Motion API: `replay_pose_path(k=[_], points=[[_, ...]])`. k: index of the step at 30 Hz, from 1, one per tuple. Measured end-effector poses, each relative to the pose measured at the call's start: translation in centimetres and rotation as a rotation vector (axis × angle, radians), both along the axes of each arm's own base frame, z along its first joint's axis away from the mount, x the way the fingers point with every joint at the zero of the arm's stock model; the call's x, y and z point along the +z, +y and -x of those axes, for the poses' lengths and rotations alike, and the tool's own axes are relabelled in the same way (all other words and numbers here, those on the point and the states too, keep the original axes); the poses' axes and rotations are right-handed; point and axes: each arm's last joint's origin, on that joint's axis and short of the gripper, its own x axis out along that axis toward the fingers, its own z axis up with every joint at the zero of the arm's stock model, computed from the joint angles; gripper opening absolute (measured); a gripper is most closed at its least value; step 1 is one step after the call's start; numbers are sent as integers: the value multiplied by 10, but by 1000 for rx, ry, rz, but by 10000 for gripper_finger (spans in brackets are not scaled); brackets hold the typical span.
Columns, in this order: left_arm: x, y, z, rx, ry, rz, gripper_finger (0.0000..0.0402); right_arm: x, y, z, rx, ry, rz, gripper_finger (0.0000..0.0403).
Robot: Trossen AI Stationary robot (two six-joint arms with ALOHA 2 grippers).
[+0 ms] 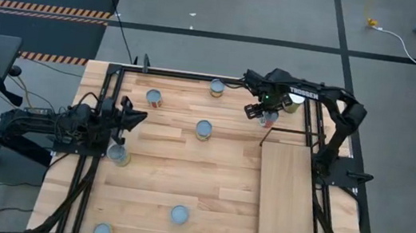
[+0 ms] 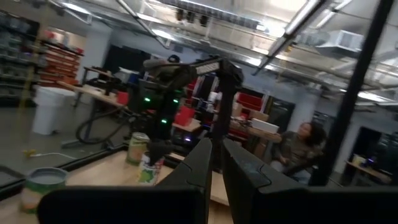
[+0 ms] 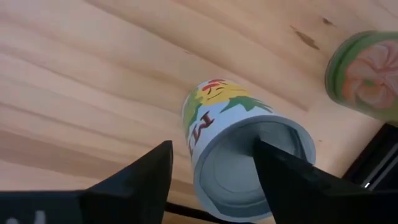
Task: Pick and place cans onto a shelf
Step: Put the canned mixed fruit on the shelf
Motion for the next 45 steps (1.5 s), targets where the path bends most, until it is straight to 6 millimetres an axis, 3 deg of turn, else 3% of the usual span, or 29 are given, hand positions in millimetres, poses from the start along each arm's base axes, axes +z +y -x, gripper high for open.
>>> replay_pose_path(k=[20,26,35,40,45], points=[[2,0,1,15,-22,4,41,3,33,-22,70,-5,91,74],[2,0,1,15,-23,4,41,8,42,-26,75,7,74,11],[2,0,1,15,-22,4,41,62,56,-51,17,-148,86,7],[2,0,1,15,-22,3,41,92,90,-68,35,-280,-58,10],[2,0,1,15,-22,3,41,100,133,-69,-1,-228,-205,10]])
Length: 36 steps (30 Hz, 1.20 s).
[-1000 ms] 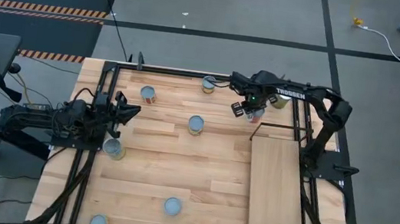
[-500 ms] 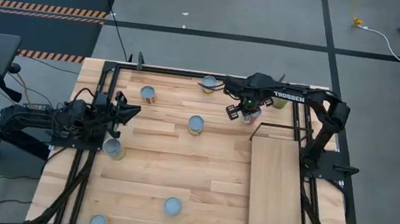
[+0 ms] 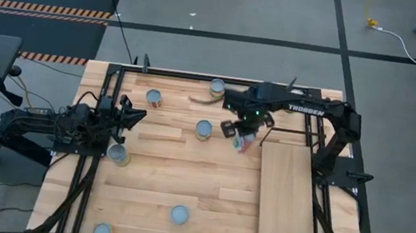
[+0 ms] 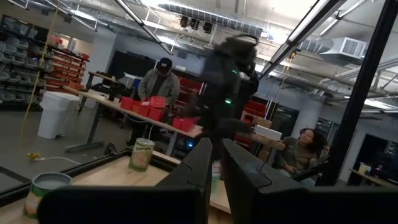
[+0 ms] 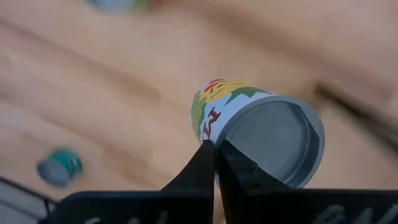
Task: Pick and place cans onto a shelf
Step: Put the canned mixed fruit on the shelf
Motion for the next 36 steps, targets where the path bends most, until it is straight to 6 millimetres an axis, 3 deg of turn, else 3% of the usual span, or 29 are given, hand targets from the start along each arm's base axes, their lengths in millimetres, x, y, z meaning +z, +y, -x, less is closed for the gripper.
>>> replay_pose_path(k=[6,13,18,23,28,33,36], points=[[0,0,0,-2,-2,5,41,-1,36,14,-23,212,34,13],[4,0,1,-95,-122,278,41,-16,60,27,-39,282,50,11],[5,0,1,-99,-130,284,41,-20,73,56,-68,323,89,11],[5,0,1,-82,-121,248,41,-8,71,93,-108,252,200,11],[8,3,3,-21,-128,141,41,-20,63,121,-92,272,221,12],[17,5,5,-14,-154,173,41,-40,61,118,-56,219,196,12],[28,4,5,8,-80,136,41,-49,61,109,-55,236,215,12]])
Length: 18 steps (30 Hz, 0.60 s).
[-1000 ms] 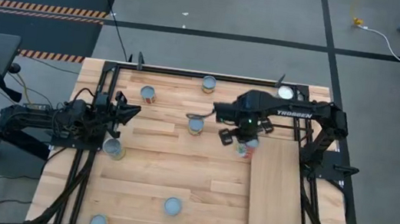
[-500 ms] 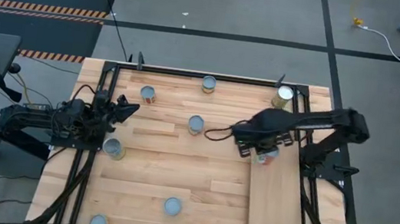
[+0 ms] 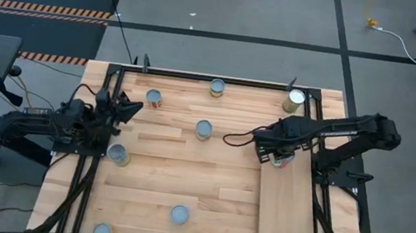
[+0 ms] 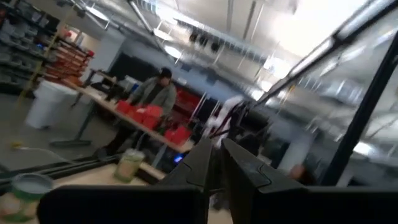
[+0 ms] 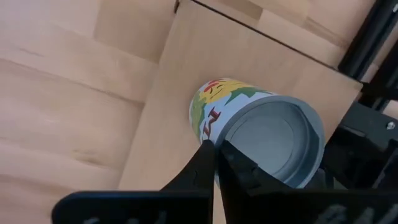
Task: Pick and place cans onto a shelf
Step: Put the canned mixed fruit on the shelf
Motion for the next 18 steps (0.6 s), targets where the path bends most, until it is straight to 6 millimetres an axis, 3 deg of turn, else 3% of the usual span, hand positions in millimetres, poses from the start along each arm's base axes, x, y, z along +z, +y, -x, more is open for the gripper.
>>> replay_pose_path(k=[8,13,18], points=[[22,2,-1,92,118,-38,71,-10,0,-11,7,71,18,42],[21,3,-6,106,149,-34,113,-4,1,-17,68,13,8,67],[20,3,-9,107,165,-32,139,-2,-1,-15,71,16,3,67]])
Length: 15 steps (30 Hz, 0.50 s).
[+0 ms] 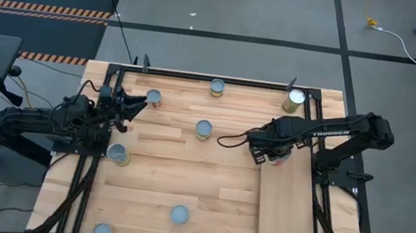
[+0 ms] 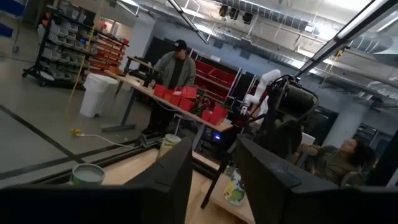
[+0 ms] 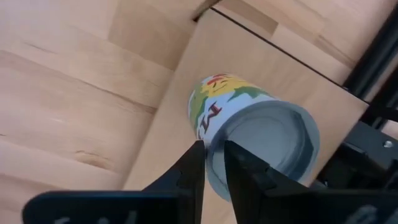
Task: Pick and place cans onto a shelf
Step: Put the canned mixed fruit on the shelf
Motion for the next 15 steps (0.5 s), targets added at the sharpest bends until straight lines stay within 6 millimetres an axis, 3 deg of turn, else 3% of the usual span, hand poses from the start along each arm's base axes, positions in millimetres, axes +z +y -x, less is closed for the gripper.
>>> replay_pose_path(k=[9,15], points=[[1,0,0,1,-6,-4,145,-1,0,0,67,20,-7,62],[1,0,0,18,25,-72,145,-5,-2,-2,123,19,-30,29]])
